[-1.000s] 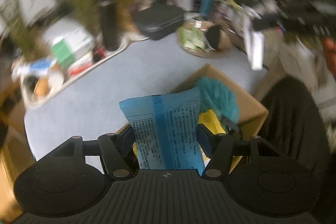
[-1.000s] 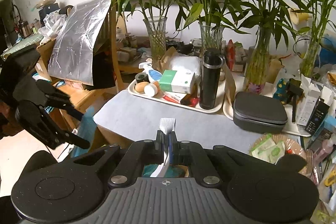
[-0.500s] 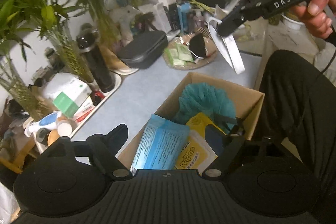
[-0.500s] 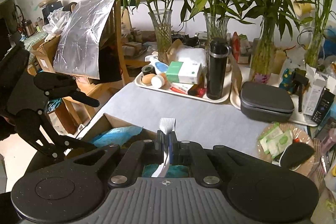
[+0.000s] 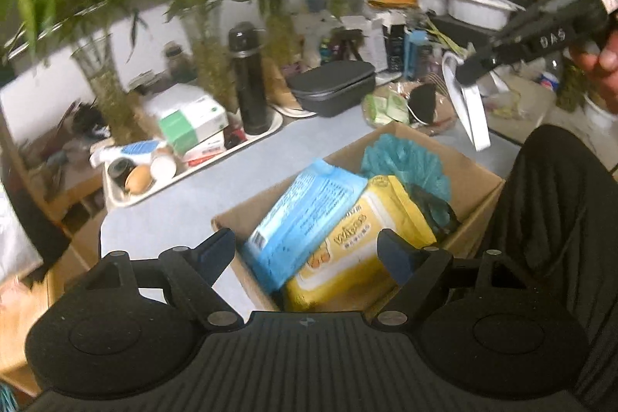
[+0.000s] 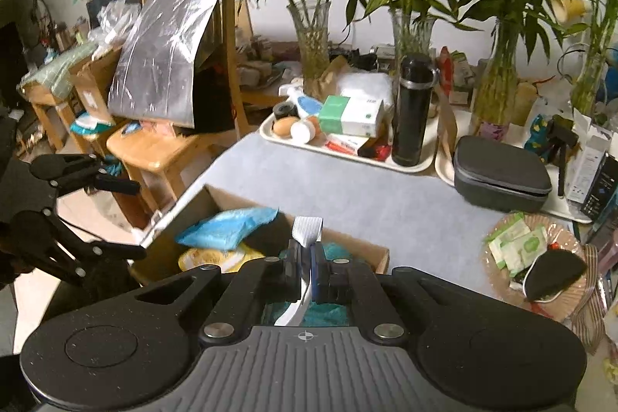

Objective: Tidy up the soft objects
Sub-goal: 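Withdraw both tools from the box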

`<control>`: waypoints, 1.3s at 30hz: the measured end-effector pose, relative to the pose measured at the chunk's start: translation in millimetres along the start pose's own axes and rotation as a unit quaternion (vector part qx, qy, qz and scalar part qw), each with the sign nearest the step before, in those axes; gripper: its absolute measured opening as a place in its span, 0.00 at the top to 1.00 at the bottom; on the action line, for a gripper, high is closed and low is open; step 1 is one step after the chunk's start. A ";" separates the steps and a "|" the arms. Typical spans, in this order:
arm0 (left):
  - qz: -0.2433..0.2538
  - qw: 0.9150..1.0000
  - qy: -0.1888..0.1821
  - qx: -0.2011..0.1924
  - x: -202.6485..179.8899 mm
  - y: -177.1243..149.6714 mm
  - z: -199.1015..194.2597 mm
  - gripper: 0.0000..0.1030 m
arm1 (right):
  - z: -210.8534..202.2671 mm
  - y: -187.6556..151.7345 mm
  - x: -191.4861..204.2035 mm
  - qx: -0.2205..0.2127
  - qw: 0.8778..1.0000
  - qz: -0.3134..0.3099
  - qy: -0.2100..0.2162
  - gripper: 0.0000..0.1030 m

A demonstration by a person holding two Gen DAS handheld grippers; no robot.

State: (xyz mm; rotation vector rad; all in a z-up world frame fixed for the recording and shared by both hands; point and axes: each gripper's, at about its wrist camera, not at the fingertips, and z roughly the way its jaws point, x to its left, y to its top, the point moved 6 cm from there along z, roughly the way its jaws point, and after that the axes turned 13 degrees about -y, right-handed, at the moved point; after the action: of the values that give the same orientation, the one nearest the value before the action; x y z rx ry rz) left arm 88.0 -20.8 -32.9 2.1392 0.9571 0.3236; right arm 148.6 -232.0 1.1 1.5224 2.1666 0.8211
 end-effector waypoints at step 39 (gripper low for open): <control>-0.211 0.971 0.110 -0.001 -25.8 -45.0 -24.2 0.00 | 11.3 -103.9 55.5 0.083 0.988 0.021 -0.132 0.00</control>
State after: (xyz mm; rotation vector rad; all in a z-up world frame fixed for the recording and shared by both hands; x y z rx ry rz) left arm 34.4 -6.9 -47.2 1.8615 1.5044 0.3517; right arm 60.8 -202.9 -72.8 1.6565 2.0550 0.4286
